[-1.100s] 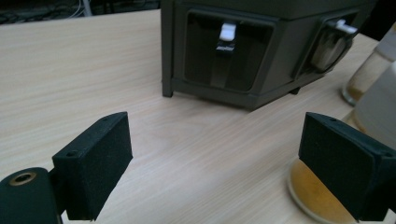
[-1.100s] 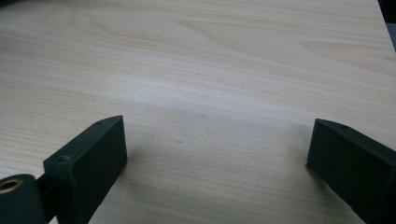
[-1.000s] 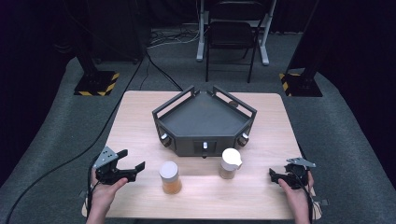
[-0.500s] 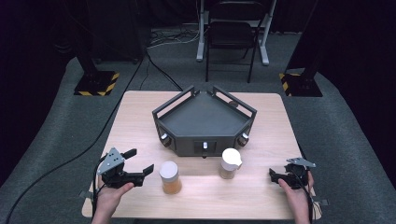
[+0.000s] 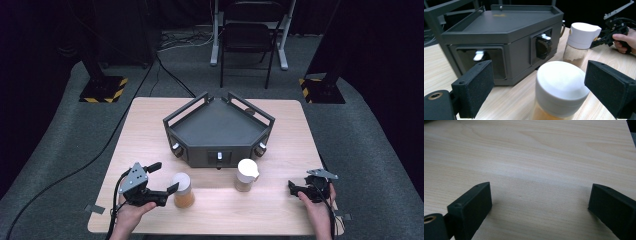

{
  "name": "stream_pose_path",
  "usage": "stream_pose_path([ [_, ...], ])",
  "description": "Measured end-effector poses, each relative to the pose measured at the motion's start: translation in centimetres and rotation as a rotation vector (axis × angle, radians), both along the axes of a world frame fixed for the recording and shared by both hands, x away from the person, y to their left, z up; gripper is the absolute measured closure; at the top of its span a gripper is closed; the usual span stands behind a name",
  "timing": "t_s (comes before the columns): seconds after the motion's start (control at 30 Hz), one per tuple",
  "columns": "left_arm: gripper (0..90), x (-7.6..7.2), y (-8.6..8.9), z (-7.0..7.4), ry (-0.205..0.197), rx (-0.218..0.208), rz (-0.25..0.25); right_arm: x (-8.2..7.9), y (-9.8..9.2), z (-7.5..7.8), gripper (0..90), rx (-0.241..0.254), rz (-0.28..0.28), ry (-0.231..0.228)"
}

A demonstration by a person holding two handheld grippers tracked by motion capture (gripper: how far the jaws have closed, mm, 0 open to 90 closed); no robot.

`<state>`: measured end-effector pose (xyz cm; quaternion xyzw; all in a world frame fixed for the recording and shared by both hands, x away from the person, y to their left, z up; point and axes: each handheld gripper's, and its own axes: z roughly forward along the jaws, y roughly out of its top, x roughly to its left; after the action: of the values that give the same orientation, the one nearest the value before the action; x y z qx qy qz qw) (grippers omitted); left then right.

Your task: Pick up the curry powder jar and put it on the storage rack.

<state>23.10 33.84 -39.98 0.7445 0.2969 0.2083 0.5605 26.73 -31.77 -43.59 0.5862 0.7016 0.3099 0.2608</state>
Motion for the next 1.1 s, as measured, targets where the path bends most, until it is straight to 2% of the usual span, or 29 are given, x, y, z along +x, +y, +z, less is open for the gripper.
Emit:
stream_pose_path([
  [0.23, 8.9, 0.4, -1.0, -1.3, -0.009, -0.014, -0.031, 0.0, 0.0, 0.0, 3.7, 0.0, 0.001, 0.0],
  [0.73, 9.1, 0.9, -2.7, -3.8, -0.006, -0.015, -0.025, 0.0, 0.0, 0.0, 3.7, 0.0, 0.002, 0.001],
  [0.93, 8.9, 1.5, -3.2, -4.9, 0.017, -0.04, -0.027, 0.0, 0.0, 0.0, 3.7, 0.0, 0.002, 0.001],
  [1.1, 9.1, 1.8, -3.6, -5.5, 0.015, -0.056, -0.027, 0.0, 0.0, 0.0, 3.7, 0.0, 0.002, 0.0],
])
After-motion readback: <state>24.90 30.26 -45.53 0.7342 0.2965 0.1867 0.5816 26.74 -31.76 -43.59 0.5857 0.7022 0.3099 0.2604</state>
